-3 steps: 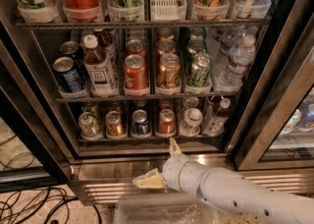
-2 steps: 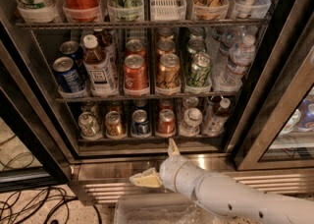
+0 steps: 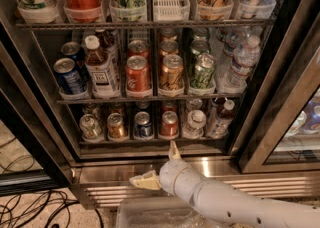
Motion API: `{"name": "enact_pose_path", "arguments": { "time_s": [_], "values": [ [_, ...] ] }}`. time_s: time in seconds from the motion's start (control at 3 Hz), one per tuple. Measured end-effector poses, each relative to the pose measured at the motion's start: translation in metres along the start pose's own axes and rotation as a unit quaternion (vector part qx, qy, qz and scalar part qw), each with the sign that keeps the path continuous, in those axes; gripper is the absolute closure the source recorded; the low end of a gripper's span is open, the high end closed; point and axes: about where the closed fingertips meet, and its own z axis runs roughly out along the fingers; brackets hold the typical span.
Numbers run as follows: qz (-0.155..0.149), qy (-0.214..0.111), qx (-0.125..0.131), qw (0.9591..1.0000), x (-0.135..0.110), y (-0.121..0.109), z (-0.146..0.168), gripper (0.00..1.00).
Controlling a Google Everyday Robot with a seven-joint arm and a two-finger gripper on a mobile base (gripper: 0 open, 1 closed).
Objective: Pick pepsi can from bottom shelf of fridge
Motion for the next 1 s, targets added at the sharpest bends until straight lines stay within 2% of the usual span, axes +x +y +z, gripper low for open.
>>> {"name": "enact_pose_path", "arguments": {
  "time_s": [0.33, 0.67, 1.0],
  "values": [
    [-0.016, -0.033, 0.021, 0.9991, -0.003, 0.0, 0.021, 0.0],
    [-0.031, -0.062, 0.043, 0.9967, -0.008, 0.001, 0.041, 0.14],
    [-0.034, -0.081, 0.073, 0.9934, -0.011, -0.001, 0.05, 0.32]
  ]
}}
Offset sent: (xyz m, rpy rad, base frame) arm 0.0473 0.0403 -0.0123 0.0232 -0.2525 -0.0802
